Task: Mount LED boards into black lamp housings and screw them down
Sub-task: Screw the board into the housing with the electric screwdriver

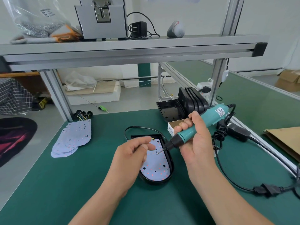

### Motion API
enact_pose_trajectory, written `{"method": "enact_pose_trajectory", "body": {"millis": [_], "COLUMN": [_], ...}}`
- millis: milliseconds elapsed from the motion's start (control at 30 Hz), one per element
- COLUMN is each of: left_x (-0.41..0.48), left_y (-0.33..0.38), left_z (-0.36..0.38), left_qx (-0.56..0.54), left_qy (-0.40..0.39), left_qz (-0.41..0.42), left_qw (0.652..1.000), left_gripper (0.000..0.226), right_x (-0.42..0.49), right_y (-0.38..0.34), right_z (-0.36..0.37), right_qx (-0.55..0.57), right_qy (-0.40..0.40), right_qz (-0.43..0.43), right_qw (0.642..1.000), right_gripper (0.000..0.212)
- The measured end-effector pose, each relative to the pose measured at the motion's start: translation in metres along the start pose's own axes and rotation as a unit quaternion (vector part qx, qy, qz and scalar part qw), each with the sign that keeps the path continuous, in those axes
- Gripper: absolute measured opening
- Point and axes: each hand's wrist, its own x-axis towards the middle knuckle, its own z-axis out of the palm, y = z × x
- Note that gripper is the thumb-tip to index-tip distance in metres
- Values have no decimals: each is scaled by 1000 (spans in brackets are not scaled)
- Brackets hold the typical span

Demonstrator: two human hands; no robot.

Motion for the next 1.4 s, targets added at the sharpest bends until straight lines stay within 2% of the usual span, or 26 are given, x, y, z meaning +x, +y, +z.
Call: {"method": "enact_pose_trajectory", "body": {"millis": [133,367,467,667,800,1033,1300,1400], "left_x": [10,9,6,6,5,1,0,0], "left_y": [-8,-13,-9,-10,-12,-11,-10,-9], "left_z": [-10,-10,-7,-3,-2,6,6,6], "left_qx": [92,262,347,439,464,467,458,462], "left_qy": [59,30,31,39,31,21,12,9], "left_qz": [12,-8,5,28,35,48,50,47], "left_qw": [994,965,937,897,885,882,888,886], "left_gripper": [32,11,19,31,32,22,20,18], "right_x": [1,-4,-5,-10,-12,-21,-20,-19], "right_y": [1,15,18,22,24,28,31,31], "right_z": [-4,-6,-6,-4,-2,1,2,0], "right_qx": [-54,-135,-160,-202,-219,-284,-337,-334], "right_qy": [-15,-76,-96,-117,-130,-248,-333,-343], "right_qz": [-1,2,0,-4,-12,-42,-25,-7], "right_qw": [998,988,982,972,967,925,880,878], "right_gripper": [15,17,21,14,12,9,21,15]}}
